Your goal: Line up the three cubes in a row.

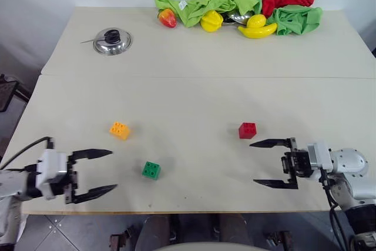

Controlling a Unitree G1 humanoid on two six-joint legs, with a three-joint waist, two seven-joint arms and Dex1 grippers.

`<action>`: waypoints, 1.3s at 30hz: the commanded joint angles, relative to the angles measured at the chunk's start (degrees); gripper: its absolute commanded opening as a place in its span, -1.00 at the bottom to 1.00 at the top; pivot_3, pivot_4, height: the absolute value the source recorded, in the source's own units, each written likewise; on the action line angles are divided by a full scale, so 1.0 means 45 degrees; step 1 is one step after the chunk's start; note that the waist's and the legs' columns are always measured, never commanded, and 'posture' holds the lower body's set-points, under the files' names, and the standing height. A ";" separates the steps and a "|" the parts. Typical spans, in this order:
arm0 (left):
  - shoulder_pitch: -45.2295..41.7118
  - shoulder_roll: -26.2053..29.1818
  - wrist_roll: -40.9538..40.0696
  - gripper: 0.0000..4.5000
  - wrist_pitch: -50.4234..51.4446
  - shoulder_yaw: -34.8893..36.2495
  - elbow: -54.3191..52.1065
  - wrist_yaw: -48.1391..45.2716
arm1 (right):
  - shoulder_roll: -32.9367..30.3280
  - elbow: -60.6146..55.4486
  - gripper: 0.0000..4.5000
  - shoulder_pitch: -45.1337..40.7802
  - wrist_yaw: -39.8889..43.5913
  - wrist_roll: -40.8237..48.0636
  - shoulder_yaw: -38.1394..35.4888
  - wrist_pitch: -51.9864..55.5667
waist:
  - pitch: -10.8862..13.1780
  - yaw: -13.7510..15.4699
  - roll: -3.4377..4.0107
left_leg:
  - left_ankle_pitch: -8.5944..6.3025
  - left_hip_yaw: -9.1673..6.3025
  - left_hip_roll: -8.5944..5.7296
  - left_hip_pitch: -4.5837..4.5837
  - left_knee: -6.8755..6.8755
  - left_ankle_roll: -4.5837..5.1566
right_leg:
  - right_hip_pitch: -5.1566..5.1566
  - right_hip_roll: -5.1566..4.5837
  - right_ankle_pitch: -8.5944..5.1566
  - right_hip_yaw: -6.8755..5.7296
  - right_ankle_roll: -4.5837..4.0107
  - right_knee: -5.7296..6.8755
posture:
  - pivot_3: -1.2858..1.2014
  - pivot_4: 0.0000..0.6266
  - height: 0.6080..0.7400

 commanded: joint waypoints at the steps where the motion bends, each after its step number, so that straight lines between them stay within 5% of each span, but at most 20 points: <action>1: -0.0935 -0.0208 0.0954 1.00 -0.0482 -0.1439 -0.0186 0.0171 | -0.0245 -0.0112 0.98 0.0298 0.0710 0.0122 -0.0588 -0.0209 | 0.0000 0.0004 0.0000 | 0.0001 0.0005 -0.0002 0.0001 0.0002 0.0003 | 0.0003 0.0007 0.0000 0.0000 0.0000 0.0003 | 0.03 -0.52 1.00; 7: -0.2494 -0.0597 0.1948 1.00 -0.1142 -0.3198 0.1163 0.0039 | -0.0085 -0.0849 0.98 0.0723 0.0482 0.0004 -0.1058 0.0326 | 0.0000 -0.0020 0.0000 | 0.0008 0.0026 0.0007 0.0021 0.0009 0.0010 | 0.0005 0.0022 0.0000 0.0016 0.0001 0.0027 | 0.03 -0.52 1.00; 10: -0.2973 -0.0589 0.2459 0.75 -0.1467 -0.3590 0.1674 0.0238 | -0.0108 -0.1154 1.00 0.0970 0.0321 -0.0092 -0.1264 0.0474 | 0.0000 0.0008 -0.0001 | 0.0008 0.0022 0.0007 0.0020 0.0012 0.0011 | 0.0009 0.0020 0.0000 0.0015 0.0001 0.0025 | 0.03 -0.52 1.00; 18: -0.4133 -0.0987 0.2495 -0.33 -0.0848 -0.4348 0.1402 0.0739 | 0.0146 -0.1957 1.00 0.2002 -0.0317 -0.0364 -0.1969 0.0685 | 0.0002 0.0066 -0.0004 | 0.0011 0.0008 -0.0003 0.0018 0.0016 0.0017 | 0.0019 0.0007 0.0001 0.0008 0.0004 0.0026 | 0.03 -0.52 1.00; 28: -0.7399 -0.2432 0.2905 -0.35 0.2219 -0.5972 0.1068 0.2106 | 0.0214 -0.1929 1.00 0.3385 -0.0979 -0.0640 -0.3567 0.0494 | 0.0002 0.0231 -0.0006 | 0.0025 0.0002 -0.0018 0.0026 0.0032 0.0039 | 0.0048 0.0013 0.0013 0.0011 0.0025 0.0025 | 0.03 -0.52 1.00; 39: -1.2007 -0.6426 0.6144 -0.35 0.1272 -0.8108 0.7500 0.4789 | 0.1328 -0.2330 1.00 0.4071 -0.2780 -0.0046 -0.5475 0.1071 | 0.0016 0.0337 -0.0031 | 0.0036 -0.0029 -0.0037 0.0029 0.0028 0.0060 | 0.0114 0.0033 0.0041 -0.0011 0.0076 -0.0085 | 0.03 -0.52 1.00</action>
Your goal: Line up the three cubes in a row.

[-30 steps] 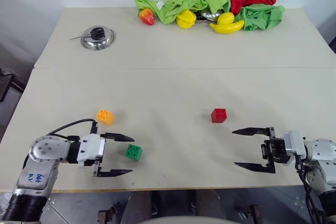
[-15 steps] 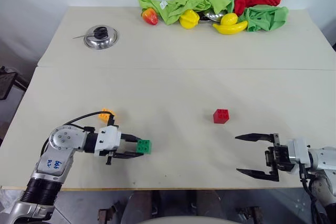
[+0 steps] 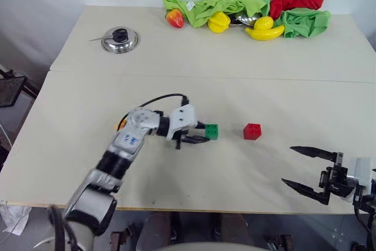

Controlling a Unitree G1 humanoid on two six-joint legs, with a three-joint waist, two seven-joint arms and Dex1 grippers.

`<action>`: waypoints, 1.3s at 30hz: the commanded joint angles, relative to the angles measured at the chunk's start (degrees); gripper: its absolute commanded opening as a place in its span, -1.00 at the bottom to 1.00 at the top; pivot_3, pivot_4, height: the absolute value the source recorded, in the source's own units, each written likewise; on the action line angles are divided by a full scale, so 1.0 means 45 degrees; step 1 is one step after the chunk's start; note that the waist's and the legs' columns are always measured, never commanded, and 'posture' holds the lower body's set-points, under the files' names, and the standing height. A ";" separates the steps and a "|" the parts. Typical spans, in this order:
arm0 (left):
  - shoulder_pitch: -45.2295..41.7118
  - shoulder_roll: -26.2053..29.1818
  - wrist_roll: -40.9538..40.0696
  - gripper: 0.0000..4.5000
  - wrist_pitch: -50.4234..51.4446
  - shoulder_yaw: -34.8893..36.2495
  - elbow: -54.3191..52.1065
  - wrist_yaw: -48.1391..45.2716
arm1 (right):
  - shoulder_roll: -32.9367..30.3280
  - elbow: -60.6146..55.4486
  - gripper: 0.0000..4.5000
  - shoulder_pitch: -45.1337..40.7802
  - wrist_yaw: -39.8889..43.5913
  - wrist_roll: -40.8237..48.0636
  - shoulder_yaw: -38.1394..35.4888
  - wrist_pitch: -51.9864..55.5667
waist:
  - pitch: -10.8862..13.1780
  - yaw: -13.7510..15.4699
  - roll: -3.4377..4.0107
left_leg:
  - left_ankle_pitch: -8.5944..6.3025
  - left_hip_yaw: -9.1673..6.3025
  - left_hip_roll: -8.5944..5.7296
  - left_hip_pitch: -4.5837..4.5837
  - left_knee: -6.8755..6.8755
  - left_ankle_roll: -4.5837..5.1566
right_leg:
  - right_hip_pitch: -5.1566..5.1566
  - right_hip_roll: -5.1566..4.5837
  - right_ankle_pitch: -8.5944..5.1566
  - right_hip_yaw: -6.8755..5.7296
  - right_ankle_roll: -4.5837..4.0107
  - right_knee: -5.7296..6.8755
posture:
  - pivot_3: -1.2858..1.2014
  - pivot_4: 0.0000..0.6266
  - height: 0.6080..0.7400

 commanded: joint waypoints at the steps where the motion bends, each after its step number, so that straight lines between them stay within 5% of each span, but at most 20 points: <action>1: -0.0697 -0.0493 0.0279 -0.35 -0.0394 0.0074 0.1064 0.0341 | 0.0532 -0.0669 1.00 0.0144 -0.0749 0.0586 -0.0808 0.0180 | 0.0000 -0.0034 0.0001 | 0.0000 0.0002 0.0002 0.0000 -0.0007 0.0000 | -0.0001 -0.0001 0.0000 0.0001 0.0001 -0.0005 | 0.03 -0.52 1.00; 12: -0.0742 -0.0134 0.0018 -0.35 -0.0890 -0.0093 0.1113 -0.1669 | 0.1165 -0.1277 1.00 0.0236 -0.0961 0.0266 -0.0596 0.0196 | -0.0001 -0.0007 0.0002 | -0.0001 -0.0006 0.0003 -0.0004 -0.0003 0.0001 | 0.0002 -0.0002 0.0003 -0.0001 0.0005 -0.0013 | 0.03 -0.52 1.00; 34: -0.1245 -0.0582 0.0462 -0.35 -0.0951 0.0020 0.2388 -0.1148 | 0.1429 -0.1158 1.00 -0.0113 -0.0926 -0.0083 0.0022 0.0300 | -0.0002 0.0001 0.0004 | 0.0005 -0.0029 -0.0005 0.0002 0.0008 0.0011 | 0.0032 -0.0002 0.0009 -0.0011 0.0016 -0.0016 | 0.03 -0.52 1.00; 39: -0.1265 -0.0590 0.0447 0.36 -0.0803 0.0025 0.2096 -0.1219 | 0.1492 -0.1153 1.00 -0.0124 -0.0958 -0.0126 0.0094 0.0294 | -0.0002 0.0000 0.0003 | 0.0005 -0.0033 -0.0005 0.0002 0.0007 0.0011 | 0.0035 -0.0001 0.0009 -0.0013 0.0016 -0.0019 | 0.03 -0.52 1.00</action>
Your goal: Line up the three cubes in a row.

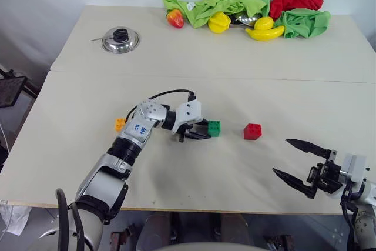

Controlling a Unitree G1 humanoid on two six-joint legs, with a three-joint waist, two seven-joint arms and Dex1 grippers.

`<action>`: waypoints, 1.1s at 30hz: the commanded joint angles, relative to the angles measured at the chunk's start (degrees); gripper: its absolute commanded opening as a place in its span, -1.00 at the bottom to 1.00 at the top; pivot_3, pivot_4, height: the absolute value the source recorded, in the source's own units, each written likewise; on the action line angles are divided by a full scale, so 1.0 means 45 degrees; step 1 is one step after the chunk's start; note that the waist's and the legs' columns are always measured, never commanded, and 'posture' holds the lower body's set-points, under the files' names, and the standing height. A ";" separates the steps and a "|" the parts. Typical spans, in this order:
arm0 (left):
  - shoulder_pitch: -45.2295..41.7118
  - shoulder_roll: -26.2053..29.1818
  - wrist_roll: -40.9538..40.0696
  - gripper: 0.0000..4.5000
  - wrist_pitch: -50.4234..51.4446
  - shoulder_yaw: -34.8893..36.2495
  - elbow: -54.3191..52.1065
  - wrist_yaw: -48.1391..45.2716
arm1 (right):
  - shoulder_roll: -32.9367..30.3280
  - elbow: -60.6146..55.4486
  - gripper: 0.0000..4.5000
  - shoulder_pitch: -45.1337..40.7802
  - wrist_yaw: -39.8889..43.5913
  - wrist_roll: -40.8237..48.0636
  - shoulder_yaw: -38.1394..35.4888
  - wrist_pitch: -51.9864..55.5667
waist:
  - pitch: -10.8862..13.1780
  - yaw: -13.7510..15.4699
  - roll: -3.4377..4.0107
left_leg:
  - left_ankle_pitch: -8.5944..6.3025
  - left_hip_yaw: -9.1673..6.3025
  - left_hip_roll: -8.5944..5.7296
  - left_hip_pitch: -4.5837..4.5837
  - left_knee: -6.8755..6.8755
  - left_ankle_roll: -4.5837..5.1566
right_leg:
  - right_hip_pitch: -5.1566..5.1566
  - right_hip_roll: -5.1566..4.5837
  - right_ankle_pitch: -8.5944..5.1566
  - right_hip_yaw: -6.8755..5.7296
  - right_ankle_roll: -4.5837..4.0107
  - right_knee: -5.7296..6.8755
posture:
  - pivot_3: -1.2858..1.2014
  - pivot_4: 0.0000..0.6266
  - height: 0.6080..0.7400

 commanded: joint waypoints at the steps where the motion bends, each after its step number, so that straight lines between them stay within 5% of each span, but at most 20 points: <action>1: -0.0079 -0.0097 -0.0001 0.50 -0.0040 0.0110 -0.0429 0.0043 | 0.0072 -0.0180 1.00 0.0029 -0.0031 0.0074 -0.0105 -0.0019 | 0.0000 -0.0002 0.0000 | 0.0000 -0.0001 0.0000 -0.0001 -0.0001 0.0000 | 0.0000 0.0000 0.0000 0.0000 0.0000 -0.0002 | 0.03 -0.52 1.00; 4: -0.0001 -0.0042 -0.0335 0.89 0.0115 0.0184 -0.1087 -0.0334 | 0.0105 -0.0130 1.00 -0.0028 -0.0067 0.0037 -0.0070 -0.0035 | 0.0001 -0.0001 -0.0001 | 0.0000 -0.0002 -0.0001 -0.0002 0.0000 0.0000 | 0.0000 0.0000 0.0000 -0.0002 0.0000 -0.0003 | 0.03 -0.52 1.00; 15: 0.1789 0.1832 -0.3040 0.95 0.1162 0.1826 -0.6636 -0.1883 | 0.0395 0.0228 1.00 -0.0987 -0.0307 0.0059 0.0135 0.0103 | -0.0004 -0.0103 0.0008 | 0.0001 -0.0001 0.0013 0.0006 0.0005 -0.0002 | 0.0001 0.0003 0.0000 0.0007 0.0000 0.0008 | 0.03 -0.52 1.00; 25: 0.7588 0.4007 -0.5301 0.95 -0.0188 0.8916 -0.8542 0.0693 | 0.0602 -0.0701 1.00 -0.2338 -0.0128 0.0593 0.1278 0.1544 | -0.0004 -0.0385 0.0016 | 0.0000 -0.0040 0.0022 0.0020 0.0002 -0.0007 | 0.0031 -0.0009 -0.0006 -0.0014 -0.0012 0.0001 | 0.03 -0.52 1.00; 33: 1.2743 0.2367 -0.5747 0.95 -0.0869 1.3889 -0.9550 0.4766 | 0.0819 -0.1318 1.00 -0.3023 -0.0041 0.0530 0.2293 0.2106 | -0.0005 -0.0306 0.0003 | -0.0021 -0.0091 0.0013 0.0011 -0.0010 -0.0023 | 0.0051 -0.0041 -0.0006 -0.0021 -0.0014 -0.0032 | 0.03 -0.52 1.00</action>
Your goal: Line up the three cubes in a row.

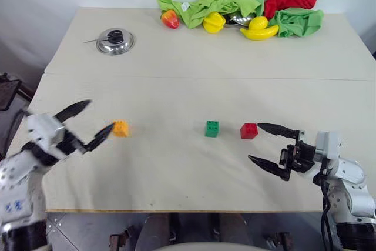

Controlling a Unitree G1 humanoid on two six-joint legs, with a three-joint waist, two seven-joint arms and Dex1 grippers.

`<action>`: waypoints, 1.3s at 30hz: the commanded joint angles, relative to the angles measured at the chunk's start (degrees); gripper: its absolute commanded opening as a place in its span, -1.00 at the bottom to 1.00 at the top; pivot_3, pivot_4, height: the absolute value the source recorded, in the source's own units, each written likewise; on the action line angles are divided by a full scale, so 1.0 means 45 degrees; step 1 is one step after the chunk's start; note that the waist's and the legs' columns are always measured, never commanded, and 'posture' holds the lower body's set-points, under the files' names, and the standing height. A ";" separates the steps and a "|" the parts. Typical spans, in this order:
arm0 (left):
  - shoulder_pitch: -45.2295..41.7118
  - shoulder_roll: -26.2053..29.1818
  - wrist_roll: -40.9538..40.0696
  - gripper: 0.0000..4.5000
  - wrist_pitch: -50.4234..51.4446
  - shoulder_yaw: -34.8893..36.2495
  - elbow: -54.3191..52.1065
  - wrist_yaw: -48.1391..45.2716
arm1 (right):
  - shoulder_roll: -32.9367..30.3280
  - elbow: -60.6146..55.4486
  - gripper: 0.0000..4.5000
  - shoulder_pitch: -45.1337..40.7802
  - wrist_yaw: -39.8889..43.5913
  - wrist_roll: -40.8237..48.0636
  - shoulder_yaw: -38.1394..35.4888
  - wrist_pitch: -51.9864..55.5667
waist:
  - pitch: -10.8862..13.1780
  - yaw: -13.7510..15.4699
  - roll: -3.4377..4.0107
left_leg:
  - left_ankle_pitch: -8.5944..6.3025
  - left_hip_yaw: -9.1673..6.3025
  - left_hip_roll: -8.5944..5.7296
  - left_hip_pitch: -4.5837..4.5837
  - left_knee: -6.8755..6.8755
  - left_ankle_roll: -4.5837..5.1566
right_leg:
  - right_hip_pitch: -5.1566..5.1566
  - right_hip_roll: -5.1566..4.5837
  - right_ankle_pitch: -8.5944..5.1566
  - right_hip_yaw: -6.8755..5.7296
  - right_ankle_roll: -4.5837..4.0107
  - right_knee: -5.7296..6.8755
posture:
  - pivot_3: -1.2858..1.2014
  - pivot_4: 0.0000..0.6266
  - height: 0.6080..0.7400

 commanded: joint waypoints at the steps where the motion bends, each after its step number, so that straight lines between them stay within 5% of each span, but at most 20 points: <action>1: 0.1622 -0.0481 -0.0567 0.95 -0.0398 0.1466 -0.0875 0.0932 | 0.0072 -0.0273 1.00 -0.0183 0.0106 0.0251 -0.0082 0.0037 | 0.0003 0.0034 -0.0008 | -0.0002 -0.0005 -0.0003 -0.0003 0.0000 0.0001 | 0.0000 -0.0003 0.0000 0.0000 0.0000 -0.0005 | 0.03 -0.52 1.00; 8: 0.4186 -0.1172 -0.1153 0.95 0.0330 0.0418 -0.1904 0.0630 | -0.0123 0.0078 1.00 -0.0381 0.0389 0.0208 -0.0225 0.0110 | 0.0001 0.0045 -0.0017 | -0.0029 -0.0006 -0.0005 0.0002 0.0001 -0.0010 | -0.0005 -0.0019 -0.0011 0.0004 -0.0021 -0.0026 | 0.03 -0.52 1.00; 18: 0.2982 -0.3097 0.1136 0.95 0.2724 -0.3514 -0.4837 0.5348 | -0.0525 0.0856 1.00 -0.0163 0.0993 0.0072 -0.0646 -0.0174 | -0.0003 -0.0005 -0.0010 | -0.0044 0.0009 0.0006 0.0004 -0.0012 -0.0019 | -0.0006 0.0007 -0.0014 -0.0008 -0.0028 -0.0007 | 0.03 -0.52 1.00; 26: 0.1236 -0.4130 0.2532 0.95 0.4258 -0.4983 -0.4189 0.8019 | -0.0451 0.0847 1.00 0.0304 0.1244 0.0082 -0.0835 -0.0145 | -0.0004 0.0019 -0.0012 | -0.0042 0.0026 0.0009 0.0006 -0.0007 -0.0006 | -0.0006 0.0018 -0.0013 -0.0030 -0.0025 -0.0002 | 0.03 -0.52 1.00; 30: 0.0897 -0.4246 0.2480 0.61 0.4282 -0.5443 -0.3973 0.8066 | -0.0409 0.0705 1.00 0.0554 0.1177 0.0046 -0.0831 -0.0155 | -0.0004 0.0023 -0.0012 | -0.0042 0.0026 0.0007 0.0007 -0.0009 -0.0006 | -0.0006 0.0014 -0.0012 -0.0030 -0.0025 -0.0005 | 0.03 -0.52 1.00; 37: 0.0738 -0.3758 0.2599 -0.34 0.4158 -0.5860 -0.3856 0.7727 | -0.0344 0.0363 1.00 0.0894 0.0822 -0.0039 -0.0877 -0.0176 | -0.0004 0.0031 -0.0010 | -0.0042 0.0025 0.0008 0.0009 -0.0006 -0.0005 | -0.0006 0.0010 -0.0012 -0.0029 -0.0025 -0.0006 | 0.03 -0.52 1.00; 39: 0.0377 -0.3035 0.2329 -0.34 0.3255 -0.6006 -0.3538 0.6411 | -0.0336 0.0132 1.00 0.1125 0.0596 -0.0062 -0.0971 -0.0191 | -0.0005 0.0059 -0.0010 | -0.0042 0.0025 0.0008 0.0008 -0.0006 -0.0006 | -0.0007 0.0010 -0.0013 -0.0029 -0.0025 -0.0006 | 0.03 -0.52 1.00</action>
